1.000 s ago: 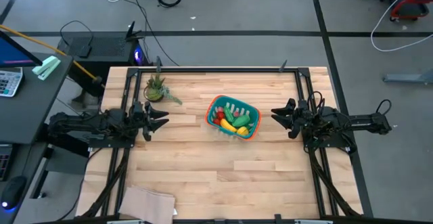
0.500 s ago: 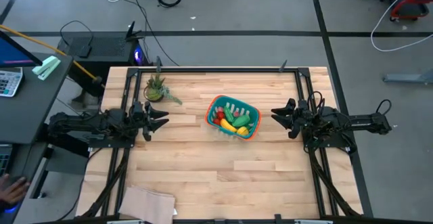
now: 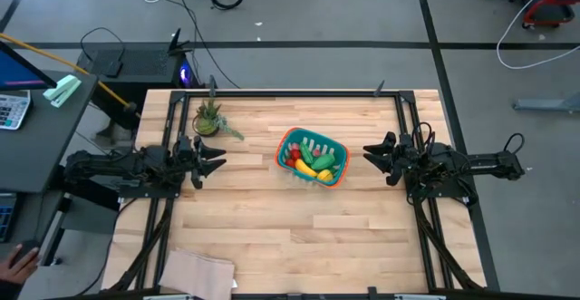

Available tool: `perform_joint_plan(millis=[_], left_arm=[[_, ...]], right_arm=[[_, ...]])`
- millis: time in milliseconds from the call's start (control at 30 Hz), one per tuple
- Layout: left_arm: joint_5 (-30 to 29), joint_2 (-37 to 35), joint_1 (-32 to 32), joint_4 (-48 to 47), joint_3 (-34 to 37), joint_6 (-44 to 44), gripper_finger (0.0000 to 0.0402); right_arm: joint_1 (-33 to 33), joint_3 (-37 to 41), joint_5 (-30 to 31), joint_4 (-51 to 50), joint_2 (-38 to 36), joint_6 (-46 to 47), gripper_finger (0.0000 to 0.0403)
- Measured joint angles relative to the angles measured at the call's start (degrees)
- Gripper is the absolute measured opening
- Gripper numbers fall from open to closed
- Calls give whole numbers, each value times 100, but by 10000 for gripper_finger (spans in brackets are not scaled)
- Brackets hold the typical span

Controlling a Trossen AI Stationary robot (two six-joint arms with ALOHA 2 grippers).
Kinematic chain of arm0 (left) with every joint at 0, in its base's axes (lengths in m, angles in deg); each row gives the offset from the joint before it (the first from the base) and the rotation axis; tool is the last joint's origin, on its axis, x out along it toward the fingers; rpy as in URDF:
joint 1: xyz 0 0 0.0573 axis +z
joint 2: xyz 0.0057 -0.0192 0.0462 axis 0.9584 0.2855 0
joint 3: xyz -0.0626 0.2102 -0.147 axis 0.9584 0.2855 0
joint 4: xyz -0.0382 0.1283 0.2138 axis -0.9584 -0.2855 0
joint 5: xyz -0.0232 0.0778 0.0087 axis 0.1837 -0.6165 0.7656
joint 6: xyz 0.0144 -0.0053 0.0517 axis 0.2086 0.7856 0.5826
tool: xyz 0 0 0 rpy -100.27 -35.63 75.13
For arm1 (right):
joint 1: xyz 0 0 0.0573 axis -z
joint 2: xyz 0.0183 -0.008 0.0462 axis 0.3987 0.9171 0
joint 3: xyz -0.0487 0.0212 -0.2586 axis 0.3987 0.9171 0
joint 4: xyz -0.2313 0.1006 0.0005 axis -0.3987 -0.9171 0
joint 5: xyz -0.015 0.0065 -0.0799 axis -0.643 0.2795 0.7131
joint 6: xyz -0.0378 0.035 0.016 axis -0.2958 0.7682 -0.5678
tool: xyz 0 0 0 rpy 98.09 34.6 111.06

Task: Pick and placing Produce into tupperware
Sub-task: Return to Home Position

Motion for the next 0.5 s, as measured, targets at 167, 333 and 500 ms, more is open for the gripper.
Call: perform_joint_plan(millis=[167, 333, 500], left_arm=[[0, 0, 0, 0, 2, -3, 185], [-1, 0, 2, 0, 2, -4, 187], [-1, 0, 0, 1, 2, -4, 184]], right_arm=[[-1, 0, 2, 0, 0, -1, 166], [0, 0, 0, 0, 0, 2, 166], [-1, 0, -1, 0, 0, 1, 166]])
